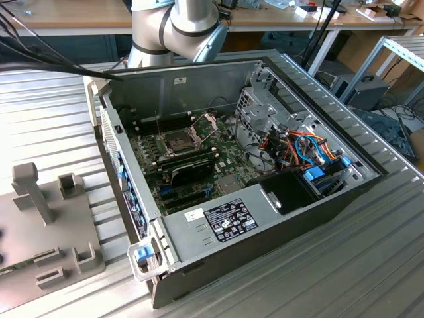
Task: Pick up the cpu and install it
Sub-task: 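Pick up the cpu and move it towards the insertion slot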
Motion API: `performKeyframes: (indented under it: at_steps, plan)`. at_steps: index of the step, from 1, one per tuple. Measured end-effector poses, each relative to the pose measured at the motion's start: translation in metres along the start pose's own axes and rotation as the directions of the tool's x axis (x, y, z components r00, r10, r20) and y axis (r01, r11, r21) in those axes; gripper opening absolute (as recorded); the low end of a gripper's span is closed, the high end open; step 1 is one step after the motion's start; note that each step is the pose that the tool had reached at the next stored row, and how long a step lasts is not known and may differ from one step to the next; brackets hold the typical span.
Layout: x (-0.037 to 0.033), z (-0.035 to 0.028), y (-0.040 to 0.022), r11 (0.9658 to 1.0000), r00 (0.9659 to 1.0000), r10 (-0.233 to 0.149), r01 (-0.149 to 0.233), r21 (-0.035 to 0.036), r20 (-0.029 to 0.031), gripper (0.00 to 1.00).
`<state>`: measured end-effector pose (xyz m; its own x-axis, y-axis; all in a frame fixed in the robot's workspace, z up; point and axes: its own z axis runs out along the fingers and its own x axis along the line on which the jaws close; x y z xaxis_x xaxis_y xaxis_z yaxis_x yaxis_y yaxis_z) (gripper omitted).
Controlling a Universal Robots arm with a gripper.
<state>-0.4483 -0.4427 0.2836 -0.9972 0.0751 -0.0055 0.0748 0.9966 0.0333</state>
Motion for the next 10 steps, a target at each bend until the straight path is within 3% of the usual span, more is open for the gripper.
performKeyframes:
  at_steps: [3, 7, 10]
  plan:
    - [0.0002, 0.0039, -0.0001, 1.0000, 1.0000, 0.000, 0.000, 0.0045, -0.0017, 0.60]
    - [0.0005, 0.0073, -0.0003, 0.9998, 1.0000, 0.000, 0.000, 0.0178, -0.0056, 0.60]
    - [0.0020, 0.0090, -0.0003, 0.9998, 1.0000, 0.000, 0.000, 0.0184, -0.0053, 0.60]
